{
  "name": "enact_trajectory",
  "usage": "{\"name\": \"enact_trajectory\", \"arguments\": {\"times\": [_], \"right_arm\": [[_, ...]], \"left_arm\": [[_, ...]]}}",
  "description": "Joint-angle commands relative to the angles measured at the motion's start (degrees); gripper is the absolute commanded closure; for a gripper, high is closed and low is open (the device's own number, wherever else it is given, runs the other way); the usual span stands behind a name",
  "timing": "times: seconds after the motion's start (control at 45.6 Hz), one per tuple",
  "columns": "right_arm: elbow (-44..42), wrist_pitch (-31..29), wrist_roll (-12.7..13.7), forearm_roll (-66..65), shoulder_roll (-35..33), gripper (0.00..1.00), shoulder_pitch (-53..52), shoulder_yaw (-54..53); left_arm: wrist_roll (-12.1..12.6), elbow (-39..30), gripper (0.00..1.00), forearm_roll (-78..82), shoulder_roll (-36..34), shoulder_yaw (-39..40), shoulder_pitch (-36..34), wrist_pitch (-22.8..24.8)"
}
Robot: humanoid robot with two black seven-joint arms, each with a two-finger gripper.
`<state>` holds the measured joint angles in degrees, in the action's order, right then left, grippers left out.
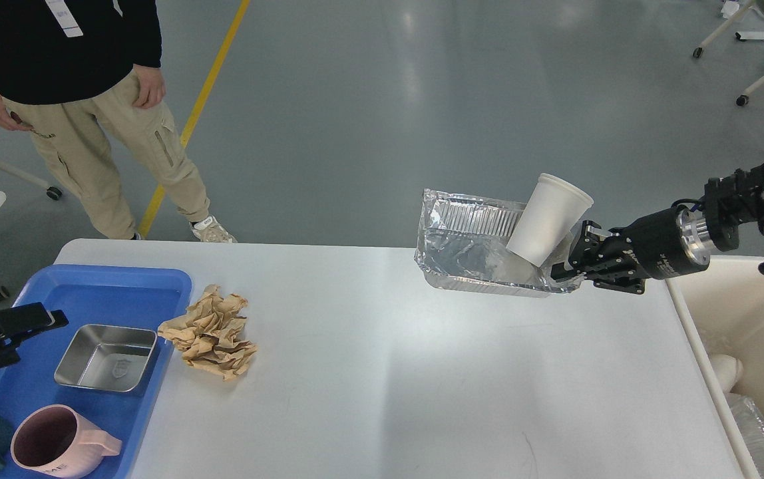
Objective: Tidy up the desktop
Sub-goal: 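Reach the left gripper to the crumpled brown paper and grasp it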
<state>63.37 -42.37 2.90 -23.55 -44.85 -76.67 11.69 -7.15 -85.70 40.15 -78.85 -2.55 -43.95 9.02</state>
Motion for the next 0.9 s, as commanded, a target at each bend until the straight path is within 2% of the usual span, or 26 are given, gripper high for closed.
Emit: {"name": "enact_trajectory", "arguments": {"times": [0.0,0.131,0.285,0.438,0.57,0.876], "right_arm": [[0.0,-0.2,0.0,0.0,-0.1,1.0,-0.1,0.0],[0.0,-0.2,0.0,0.0,-0.8,1.0,-0.1,0.0],[0.0,-0.2,0.0,0.0,-0.8,1.0,-0.1,0.0],[0.3,-0.1,0.0,0.0,-0.8,1.0,-0.6,-0.2],[0.8,0.0,0.0,0.0,-1.1,1.0,-0.5,-0.5],[0.9,-0.1,0.0,0.0,-2.0,1.0,0.0,-0.7]], "left_arm": [[-0.9,-0.6,0.03,0.0,-1.0,0.1,1.3,-0.4],[-1.3,-0.7,0.03,0.0,-0.8,0.1,1.4,-1.3],[-3.1,-0.4,0.03,1.5,1.1,0.1,1.3,-1.3],[-3.8,1.4,0.03,12.8,4.5,0.7,0.8,-1.3],[-3.9,6.4,0.03,22.6,8.8,1.1,-1.7,-1.0],[-4.1,18.3,0.03,34.4,19.3,0.4,-7.6,1.0]]}}
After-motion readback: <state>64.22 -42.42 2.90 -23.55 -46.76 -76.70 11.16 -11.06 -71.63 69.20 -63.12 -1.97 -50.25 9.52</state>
